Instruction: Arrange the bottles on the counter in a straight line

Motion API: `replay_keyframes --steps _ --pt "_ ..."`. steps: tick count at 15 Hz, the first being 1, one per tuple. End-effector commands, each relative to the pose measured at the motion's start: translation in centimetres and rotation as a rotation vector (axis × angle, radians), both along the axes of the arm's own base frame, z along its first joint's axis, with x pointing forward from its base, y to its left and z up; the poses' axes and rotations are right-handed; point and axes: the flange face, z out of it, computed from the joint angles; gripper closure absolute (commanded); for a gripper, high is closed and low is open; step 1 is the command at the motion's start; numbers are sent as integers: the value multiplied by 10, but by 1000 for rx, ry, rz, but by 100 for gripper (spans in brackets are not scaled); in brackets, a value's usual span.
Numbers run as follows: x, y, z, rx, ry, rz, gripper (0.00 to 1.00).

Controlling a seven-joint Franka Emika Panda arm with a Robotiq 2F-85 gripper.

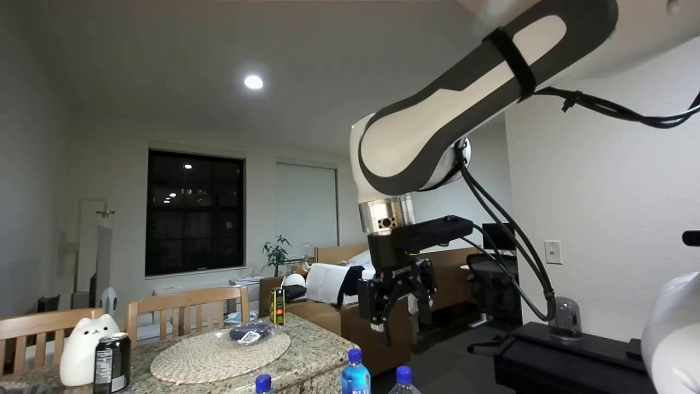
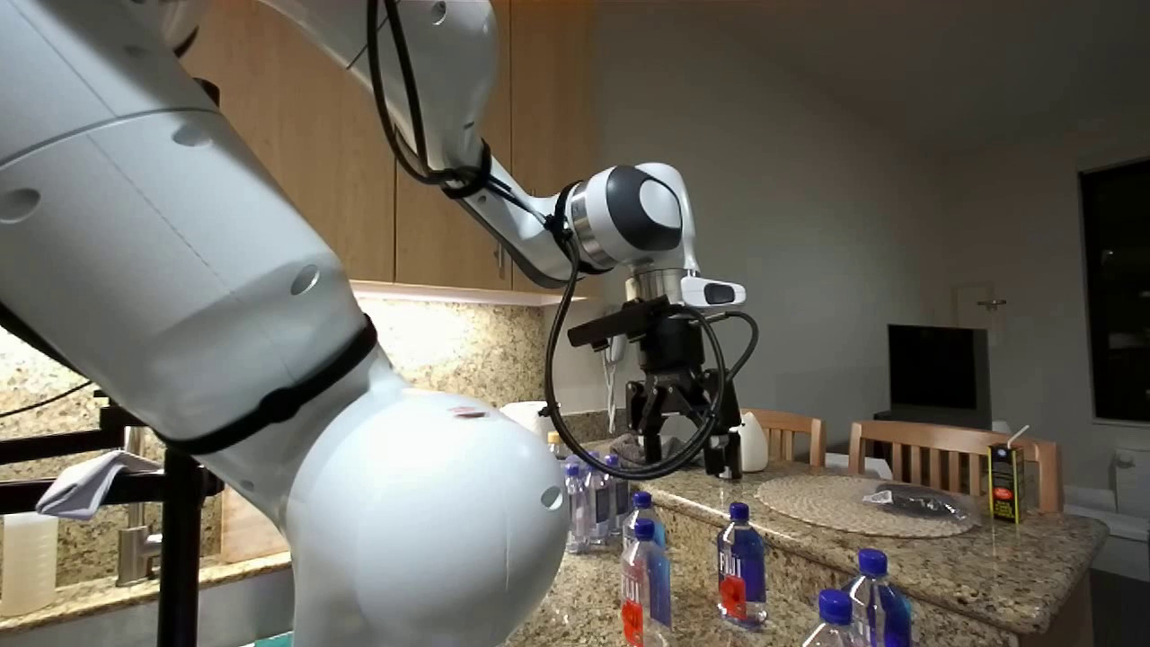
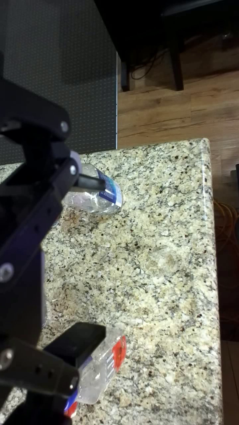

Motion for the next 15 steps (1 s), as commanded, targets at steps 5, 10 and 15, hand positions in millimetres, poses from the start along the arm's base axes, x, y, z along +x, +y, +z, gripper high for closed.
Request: replay_keyframes --steps 5,10,15 --pt "0 0 0 0 1 0 0" --pt "11 -6 -2 11 -12 33 0" --pt "51 -13 -5 98 -73 114 0"
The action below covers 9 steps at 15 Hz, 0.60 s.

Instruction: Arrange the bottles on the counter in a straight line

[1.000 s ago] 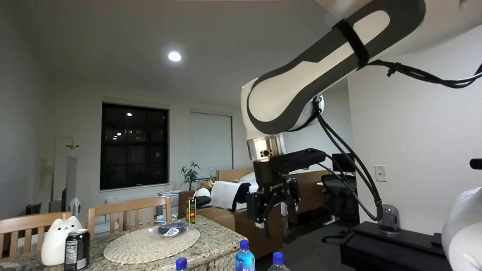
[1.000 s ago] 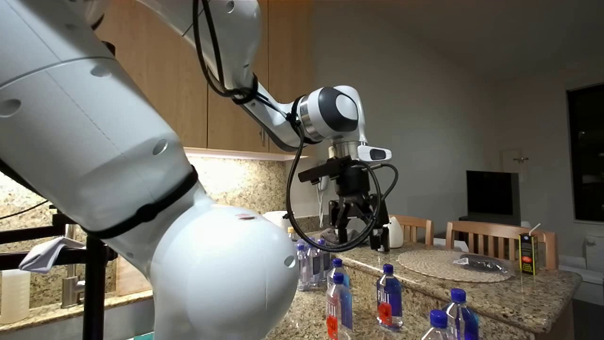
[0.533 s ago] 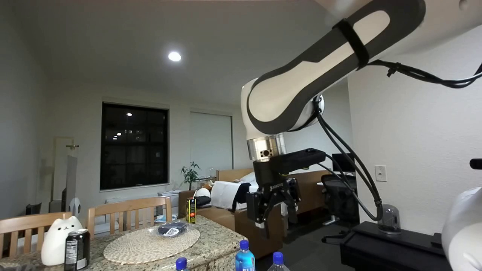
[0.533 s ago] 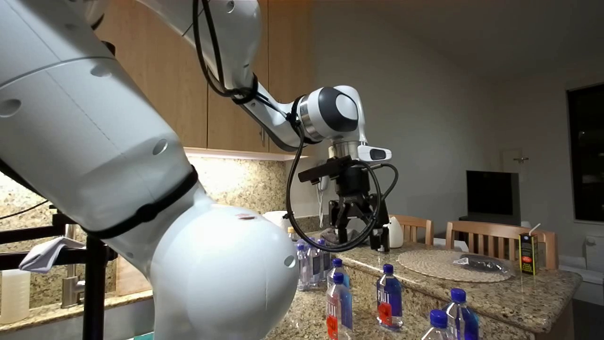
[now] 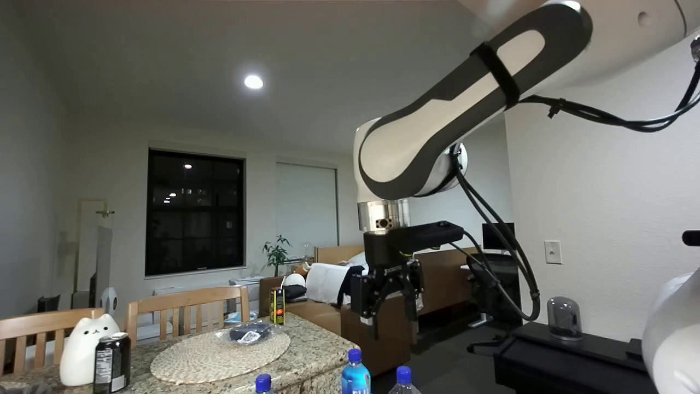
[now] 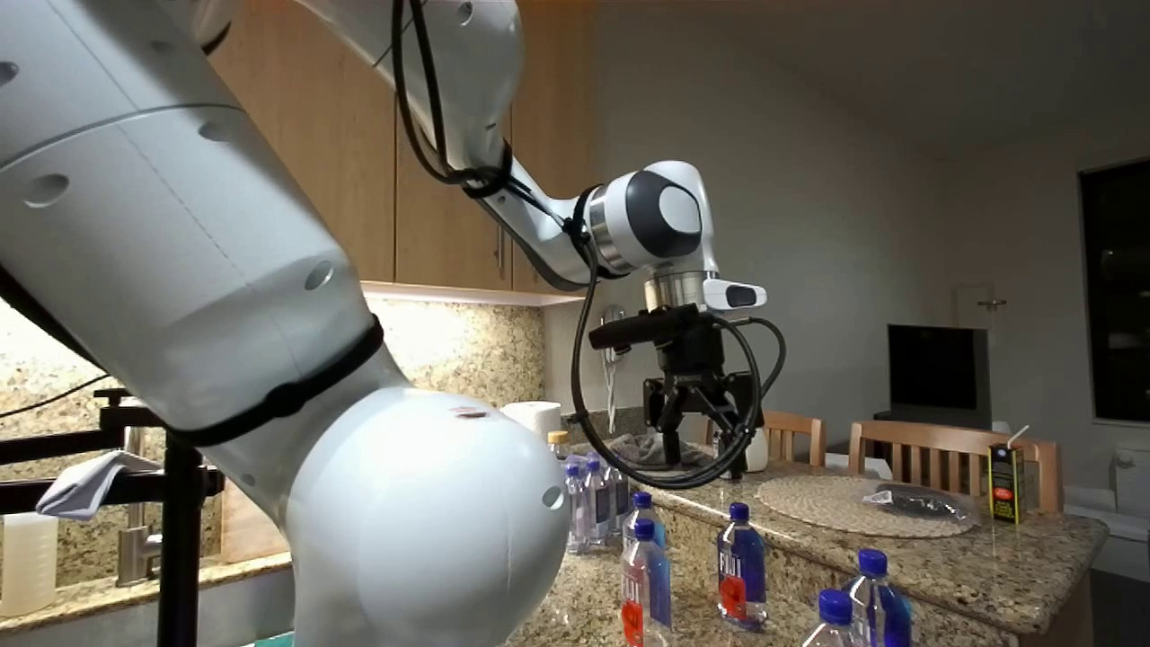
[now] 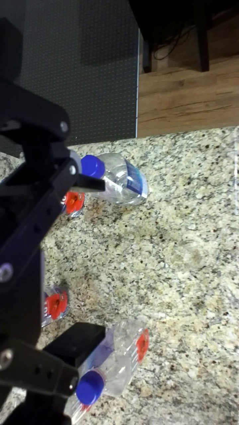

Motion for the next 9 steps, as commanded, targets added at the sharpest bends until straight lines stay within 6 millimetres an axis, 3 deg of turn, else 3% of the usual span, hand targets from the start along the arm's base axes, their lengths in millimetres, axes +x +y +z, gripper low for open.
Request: replay_keyframes --steps 1,9 --pt "38 2 -5 58 -18 75 0" --pt "97 46 -23 70 -7 87 0"
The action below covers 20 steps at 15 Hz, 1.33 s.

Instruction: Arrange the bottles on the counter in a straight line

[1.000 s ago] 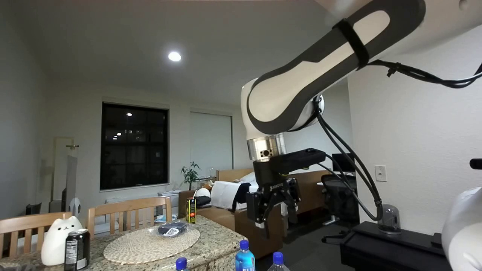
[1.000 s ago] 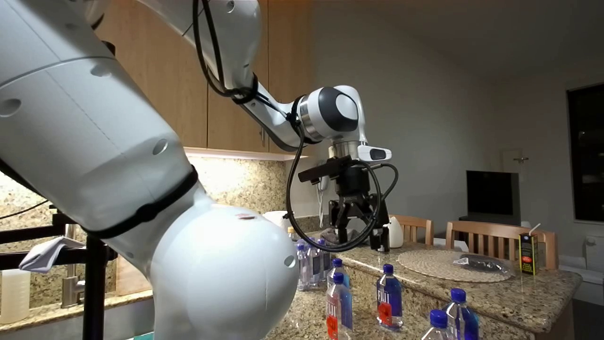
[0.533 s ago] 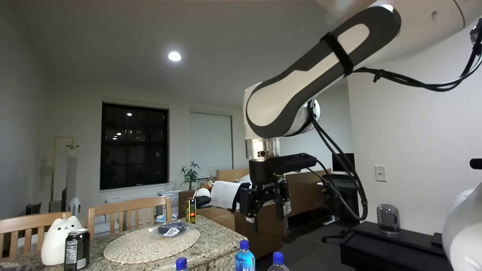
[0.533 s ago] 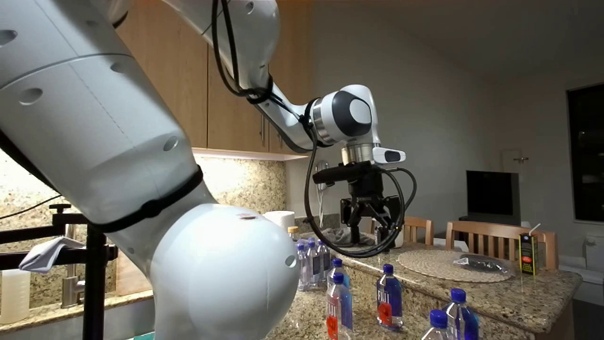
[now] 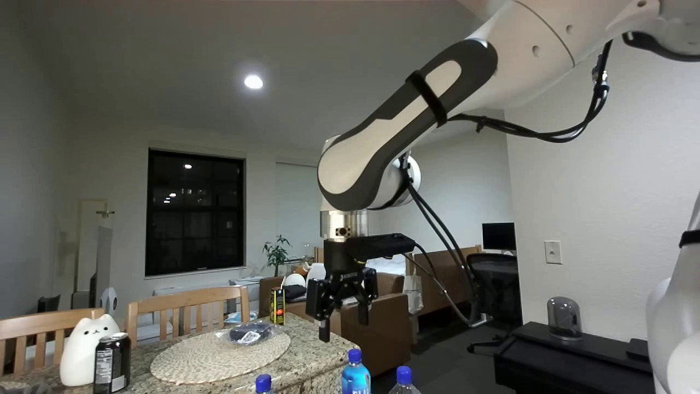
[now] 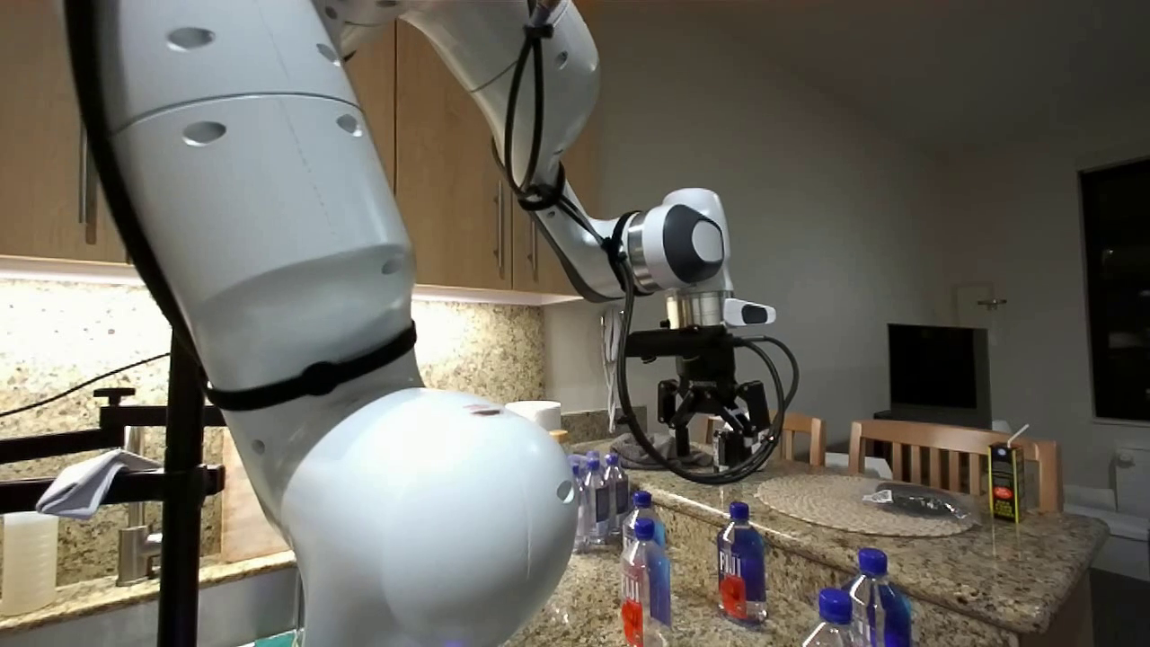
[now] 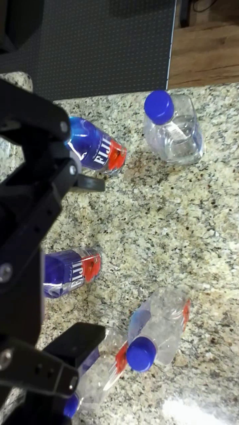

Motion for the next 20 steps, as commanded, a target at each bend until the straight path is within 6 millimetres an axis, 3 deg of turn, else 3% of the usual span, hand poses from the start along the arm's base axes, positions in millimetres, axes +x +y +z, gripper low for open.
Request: replay_keyframes --steps 1,7,8,10,15,20 --pt "34 15 -15 -2 16 -25 0" --pt "85 32 -13 21 -17 -80 0" --pt "71 25 -16 19 0 -53 0" --pt "83 28 -14 26 -7 -59 0" --pt "88 28 -11 43 -10 -55 0" --pt "98 2 7 -7 -71 -80 0"
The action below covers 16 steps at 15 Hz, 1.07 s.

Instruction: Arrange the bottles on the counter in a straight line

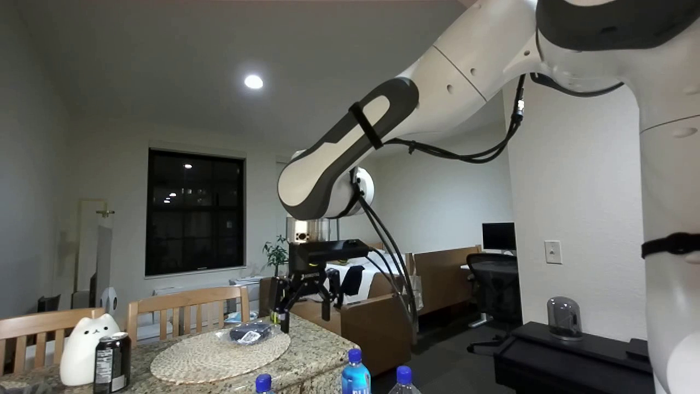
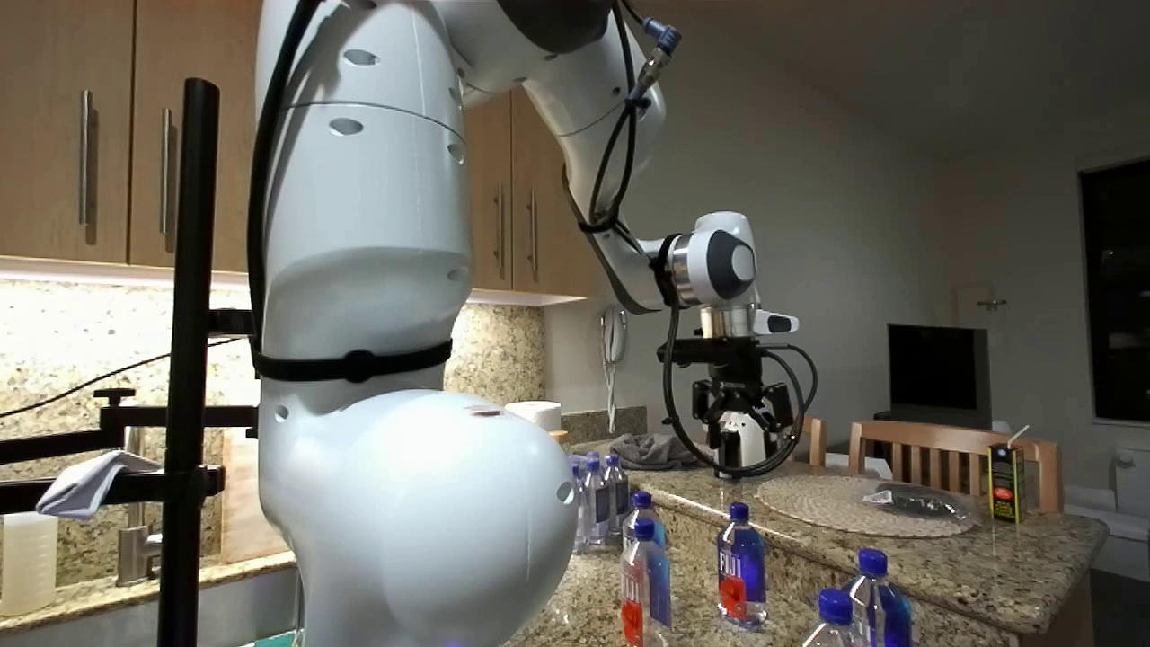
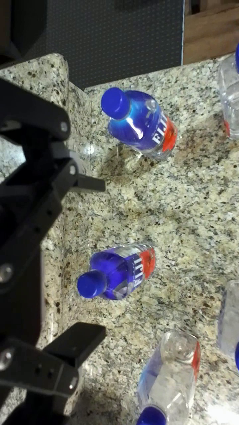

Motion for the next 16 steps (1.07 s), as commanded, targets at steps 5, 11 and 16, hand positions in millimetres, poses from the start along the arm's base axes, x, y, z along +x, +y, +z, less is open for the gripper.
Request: replay_keyframes --steps 5,11,16 --pt "17 -45 20 -70 -51 16 0" --pt "23 -91 -3 -50 -27 -36 0" --pt "38 -130 -32 38 -31 -83 0"
